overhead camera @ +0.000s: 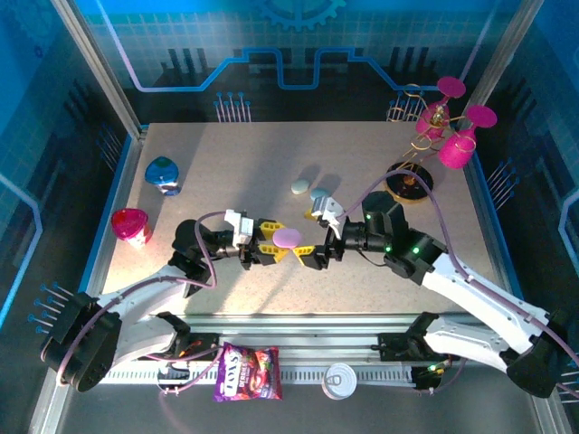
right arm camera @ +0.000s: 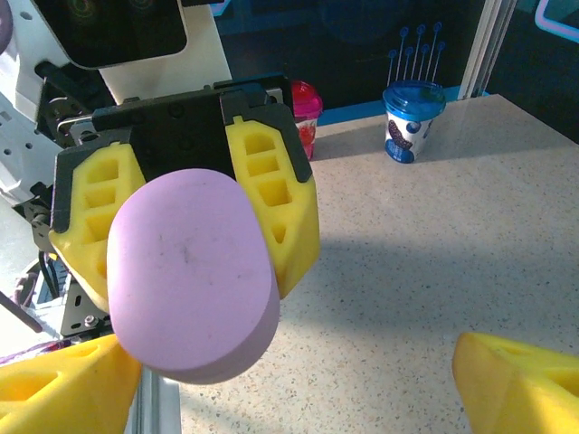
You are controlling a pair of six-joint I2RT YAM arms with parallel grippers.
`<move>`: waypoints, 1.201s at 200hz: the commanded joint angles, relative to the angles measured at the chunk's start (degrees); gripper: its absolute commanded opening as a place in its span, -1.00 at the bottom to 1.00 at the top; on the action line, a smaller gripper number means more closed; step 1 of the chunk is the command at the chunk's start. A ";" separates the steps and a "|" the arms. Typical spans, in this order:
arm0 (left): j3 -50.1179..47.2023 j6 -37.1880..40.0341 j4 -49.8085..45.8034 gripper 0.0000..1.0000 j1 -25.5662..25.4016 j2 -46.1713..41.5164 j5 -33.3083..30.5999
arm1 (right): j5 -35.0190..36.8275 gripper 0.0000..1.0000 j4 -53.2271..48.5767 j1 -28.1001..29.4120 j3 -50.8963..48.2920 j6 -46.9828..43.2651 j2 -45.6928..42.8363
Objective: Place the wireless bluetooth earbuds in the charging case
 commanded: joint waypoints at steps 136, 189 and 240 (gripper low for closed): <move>1.18 -0.10 2.66 -0.36 -0.20 0.87 2.98 | 1.66 0.74 8.26 -4.20 -0.01 6.59 -2.48; 0.69 -1.03 6.91 -0.36 -0.26 2.12 3.50 | -0.30 0.72 4.21 -4.29 2.18 7.41 -2.28; 1.94 -1.69 7.18 -0.36 -0.33 2.94 4.57 | 1.52 0.71 0.74 -3.94 2.79 7.10 -0.79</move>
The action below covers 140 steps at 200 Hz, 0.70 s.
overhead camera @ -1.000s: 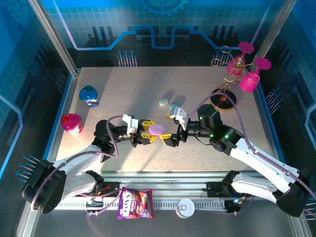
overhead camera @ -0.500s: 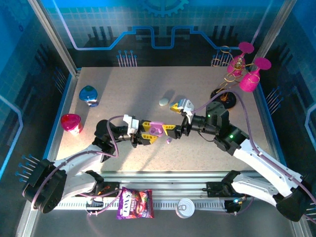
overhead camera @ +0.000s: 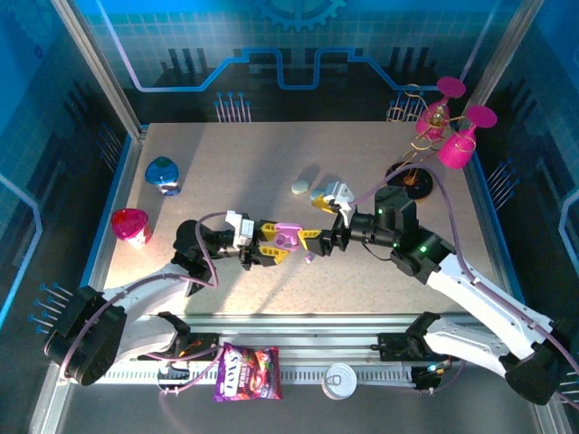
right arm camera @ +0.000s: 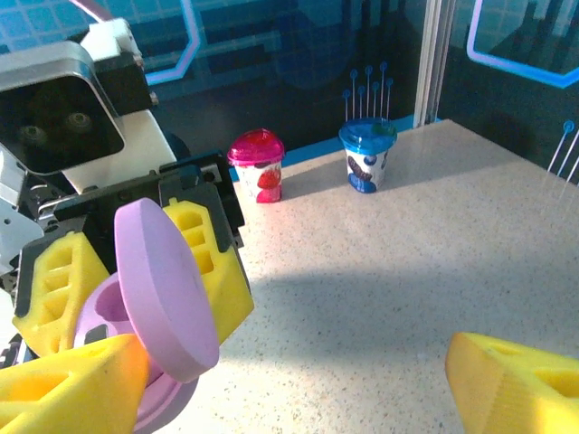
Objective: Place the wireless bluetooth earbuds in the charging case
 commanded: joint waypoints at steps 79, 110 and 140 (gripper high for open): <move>1.77 -0.06 3.11 -0.36 -0.45 0.69 1.36 | 3.51 0.72 -5.69 0.90 3.04 -1.22 -0.28; 1.24 1.74 1.84 -0.35 -0.39 0.36 -1.96 | 0.13 0.73 -2.73 -0.32 0.67 1.94 -3.51; 1.32 2.09 0.34 -0.35 -0.33 0.01 -3.98 | -1.90 0.74 -1.57 -0.71 -2.56 3.72 -6.08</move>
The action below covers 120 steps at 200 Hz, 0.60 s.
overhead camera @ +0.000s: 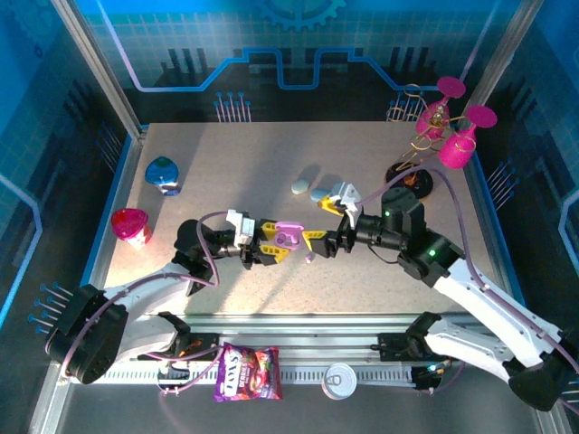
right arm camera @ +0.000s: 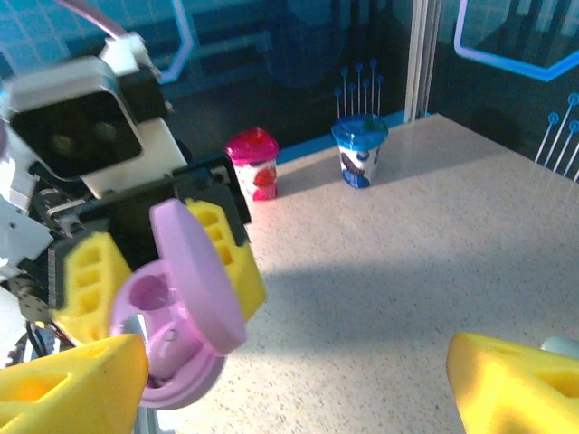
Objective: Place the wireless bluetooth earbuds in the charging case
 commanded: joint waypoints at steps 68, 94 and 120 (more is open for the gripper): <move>0.84 3.10 -1.86 -0.35 -0.26 -2.38 -6.42 | 17.86 0.59 -0.09 -3.28 -10.00 21.38 -1.94; 0.61 3.25 -1.49 -0.35 -0.24 -2.73 -6.61 | 23.78 0.51 -7.98 -3.48 -7.93 28.74 5.90; 0.45 3.10 -1.14 -0.35 -0.23 -3.04 -6.56 | 26.43 0.50 -11.21 -2.17 -5.76 33.84 14.88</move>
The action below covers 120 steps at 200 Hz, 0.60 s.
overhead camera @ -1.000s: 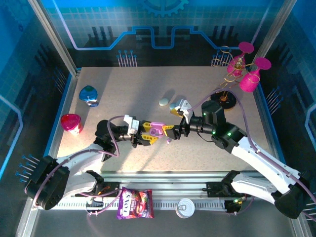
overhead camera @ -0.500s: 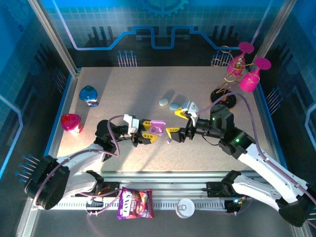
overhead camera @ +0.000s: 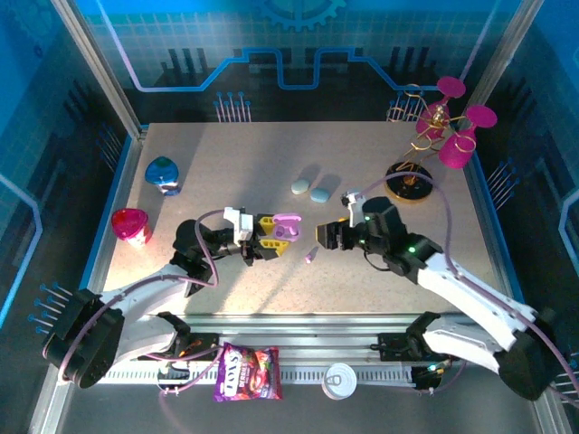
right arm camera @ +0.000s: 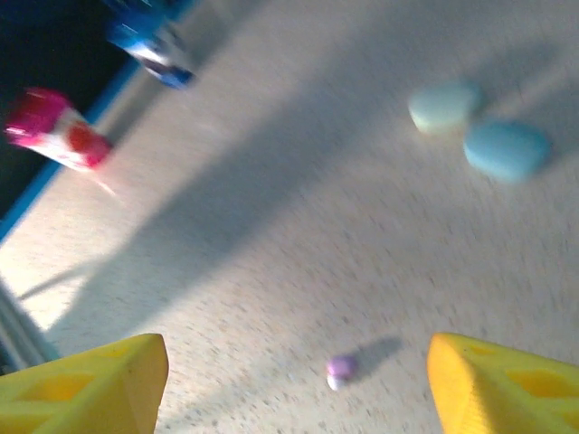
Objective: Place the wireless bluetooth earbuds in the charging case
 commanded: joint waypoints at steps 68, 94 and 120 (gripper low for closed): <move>-0.20 1.22 1.98 -0.35 -0.16 -1.59 -1.00 | -0.48 0.20 -4.67 3.37 6.82 16.93 23.76; -0.36 1.23 2.39 -0.35 -0.21 -1.51 -1.03 | -3.35 0.01 -2.75 3.61 7.44 18.02 28.25; -0.74 1.26 2.57 -0.35 -0.10 -1.68 -1.12 | -4.76 -0.08 -2.47 4.13 9.75 18.24 31.95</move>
